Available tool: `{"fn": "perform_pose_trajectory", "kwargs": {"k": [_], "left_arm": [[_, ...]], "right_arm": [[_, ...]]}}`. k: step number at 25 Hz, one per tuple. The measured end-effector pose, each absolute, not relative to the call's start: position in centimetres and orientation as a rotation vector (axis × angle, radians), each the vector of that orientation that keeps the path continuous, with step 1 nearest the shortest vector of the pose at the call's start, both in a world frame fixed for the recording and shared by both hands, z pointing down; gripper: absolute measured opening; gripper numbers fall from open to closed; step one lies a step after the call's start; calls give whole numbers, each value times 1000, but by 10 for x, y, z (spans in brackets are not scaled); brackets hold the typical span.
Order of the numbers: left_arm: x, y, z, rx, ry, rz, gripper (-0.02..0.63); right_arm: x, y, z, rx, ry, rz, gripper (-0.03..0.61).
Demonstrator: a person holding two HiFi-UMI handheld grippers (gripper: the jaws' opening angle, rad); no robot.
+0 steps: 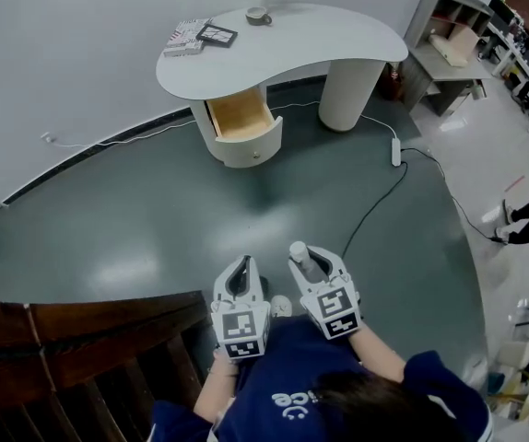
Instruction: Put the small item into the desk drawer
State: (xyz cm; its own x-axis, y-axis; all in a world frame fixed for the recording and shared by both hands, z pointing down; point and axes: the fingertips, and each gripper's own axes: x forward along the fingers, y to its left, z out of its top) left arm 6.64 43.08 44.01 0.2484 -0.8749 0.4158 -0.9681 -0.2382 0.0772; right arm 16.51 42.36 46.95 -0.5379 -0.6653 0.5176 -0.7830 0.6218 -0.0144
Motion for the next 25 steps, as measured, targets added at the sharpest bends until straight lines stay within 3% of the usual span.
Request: {"fn": "perform_pose_trajectory", "kwargs": {"k": [25], "left_arm": [[-37,236,450,2274,-1607,386,5]], "right_arm": [[74,245,470,1260,-2293,273,152]]}}
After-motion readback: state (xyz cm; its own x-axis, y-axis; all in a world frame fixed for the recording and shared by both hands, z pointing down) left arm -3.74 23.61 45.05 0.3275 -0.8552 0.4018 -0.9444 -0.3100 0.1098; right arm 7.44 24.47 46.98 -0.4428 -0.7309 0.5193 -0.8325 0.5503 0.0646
